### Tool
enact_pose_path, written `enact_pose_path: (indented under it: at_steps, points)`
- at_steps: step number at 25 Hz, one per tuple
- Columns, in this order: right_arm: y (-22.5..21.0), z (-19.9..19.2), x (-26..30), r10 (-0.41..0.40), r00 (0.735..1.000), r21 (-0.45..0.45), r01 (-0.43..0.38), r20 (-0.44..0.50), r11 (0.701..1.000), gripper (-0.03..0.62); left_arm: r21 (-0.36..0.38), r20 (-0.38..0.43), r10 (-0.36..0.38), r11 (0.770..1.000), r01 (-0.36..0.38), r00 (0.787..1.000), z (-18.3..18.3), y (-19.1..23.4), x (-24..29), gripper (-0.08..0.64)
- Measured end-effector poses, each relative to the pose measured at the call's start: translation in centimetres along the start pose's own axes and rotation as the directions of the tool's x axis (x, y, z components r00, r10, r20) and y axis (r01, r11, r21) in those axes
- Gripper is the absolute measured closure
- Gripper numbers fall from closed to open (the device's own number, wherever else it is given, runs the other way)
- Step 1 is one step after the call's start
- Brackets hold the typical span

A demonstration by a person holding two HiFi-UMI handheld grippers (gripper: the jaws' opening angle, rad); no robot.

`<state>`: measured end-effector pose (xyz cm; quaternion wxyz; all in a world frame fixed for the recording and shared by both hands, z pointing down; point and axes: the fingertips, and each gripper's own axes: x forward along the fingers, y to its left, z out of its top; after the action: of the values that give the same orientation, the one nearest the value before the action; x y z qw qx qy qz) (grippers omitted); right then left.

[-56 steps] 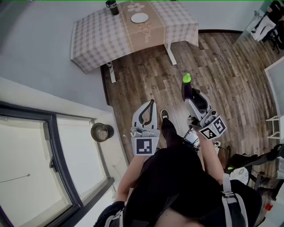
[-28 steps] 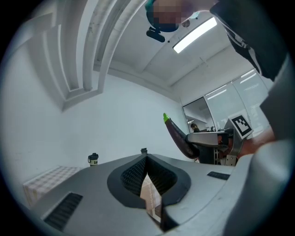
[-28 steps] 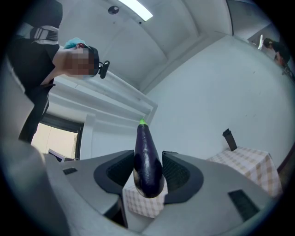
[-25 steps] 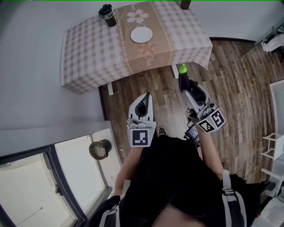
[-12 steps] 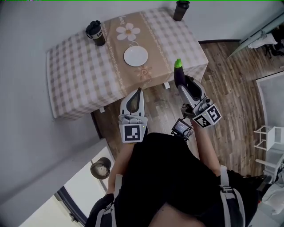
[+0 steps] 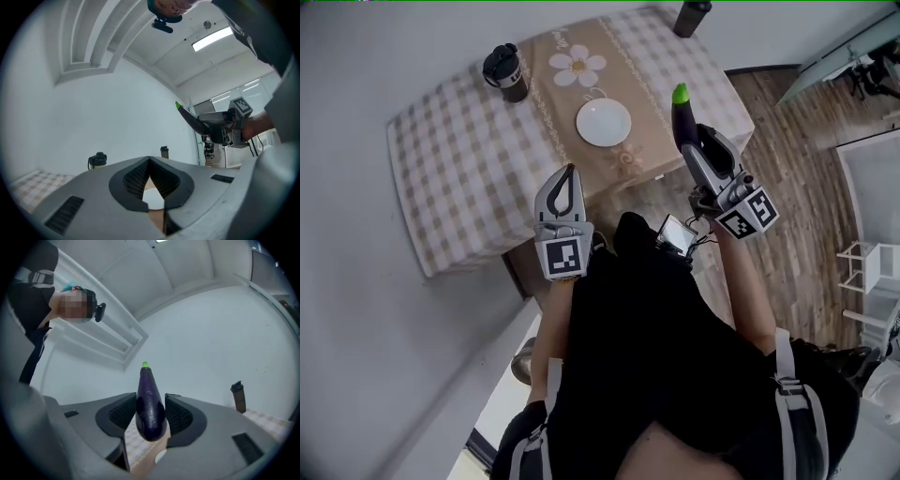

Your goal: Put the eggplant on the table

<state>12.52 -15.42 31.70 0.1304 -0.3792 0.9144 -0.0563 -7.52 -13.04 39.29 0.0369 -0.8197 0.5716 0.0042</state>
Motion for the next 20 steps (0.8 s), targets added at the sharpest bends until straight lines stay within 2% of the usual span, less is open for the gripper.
enact_pose_path:
  at_steps: [4, 7, 16, 20]
  points:
    - [-0.6, -0.3, 2.7, -0.003, 1.000, -0.011, 0.003, -0.009, 1.000, 0.394, -0.017, -0.006, 0.012, 1.000, -0.012, 1.000, -1.5, 2.4, 0.7, 0.551]
    - [-0.8, -0.8, 4.4, 0.030, 0.999, -0.032, -0.031, -0.039, 0.999, 0.394, -0.030, -0.012, 0.032, 0.999, -0.032, 0.999, -2.2, 2.8, 0.5, 0.551]
    - [-2.3, -3.2, 9.8, 0.089, 0.994, -0.106, -0.096, -0.071, 0.990, 0.394, 0.021, -0.028, 0.102, 0.995, -0.101, 0.994, -4.3, 6.5, 0.1, 0.551]
    - [-2.6, -5.3, 11.3, 0.081, 0.987, -0.185, -0.106, -0.139, 0.977, 0.394, 0.029, -0.053, 0.109, 0.994, -0.108, 0.993, -5.3, 7.2, 0.3, 0.551]
